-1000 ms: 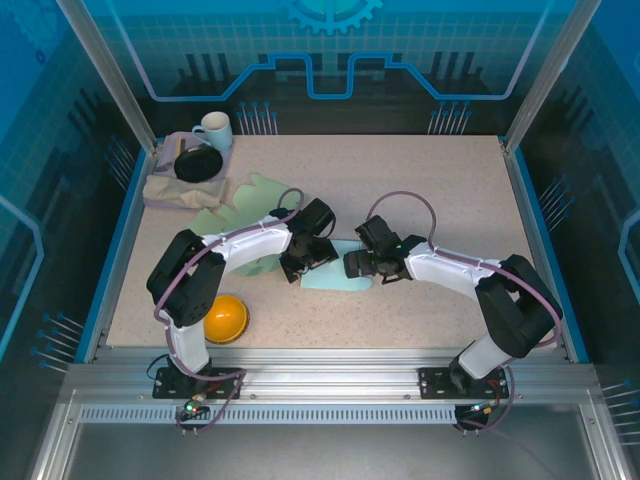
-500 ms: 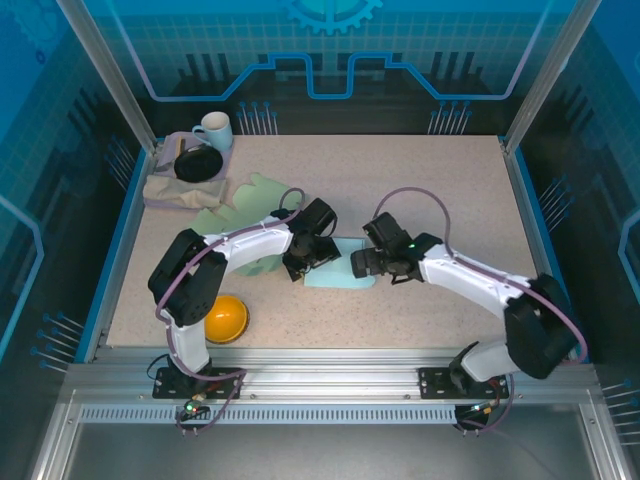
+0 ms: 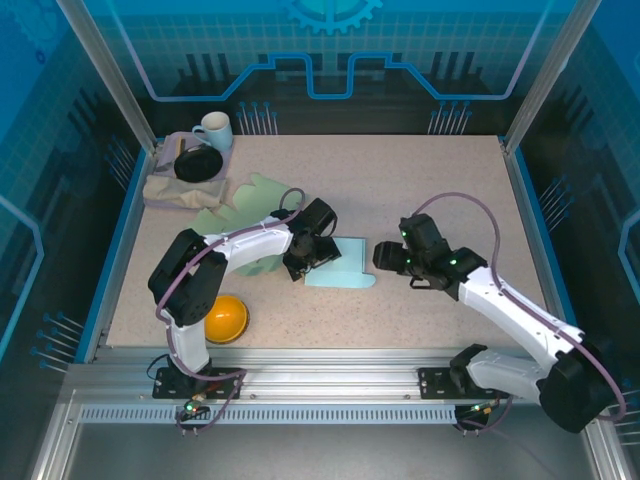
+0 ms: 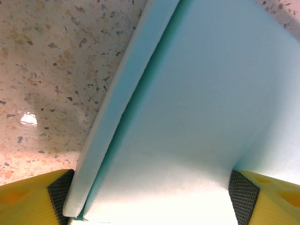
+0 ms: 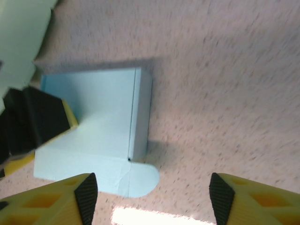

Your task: Fold the paper box

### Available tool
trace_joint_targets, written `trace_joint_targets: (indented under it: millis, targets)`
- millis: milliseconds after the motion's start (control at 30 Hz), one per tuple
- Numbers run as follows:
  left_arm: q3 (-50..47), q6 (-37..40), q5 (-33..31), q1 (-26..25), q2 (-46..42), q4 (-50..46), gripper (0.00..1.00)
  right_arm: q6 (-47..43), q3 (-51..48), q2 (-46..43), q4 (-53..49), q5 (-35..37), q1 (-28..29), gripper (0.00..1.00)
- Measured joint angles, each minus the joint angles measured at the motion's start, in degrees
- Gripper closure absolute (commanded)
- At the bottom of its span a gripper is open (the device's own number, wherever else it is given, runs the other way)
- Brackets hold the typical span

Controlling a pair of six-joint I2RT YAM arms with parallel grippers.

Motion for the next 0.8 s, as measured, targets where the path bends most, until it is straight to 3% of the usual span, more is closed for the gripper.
trace_joint_targets:
  millis: [300, 800]
  targets:
    - [0.0, 0.0, 0.0, 0.0, 0.0, 0.0, 0.14, 3.6, -1.6, 7.3, 5.9, -3.5, 4.5, 0.38]
    - [0.7, 0.6, 0.0, 0.0, 0.6, -0.5, 0.13, 3.7, -1.8, 14.6, 12.2, -4.8, 5.2, 0.43]
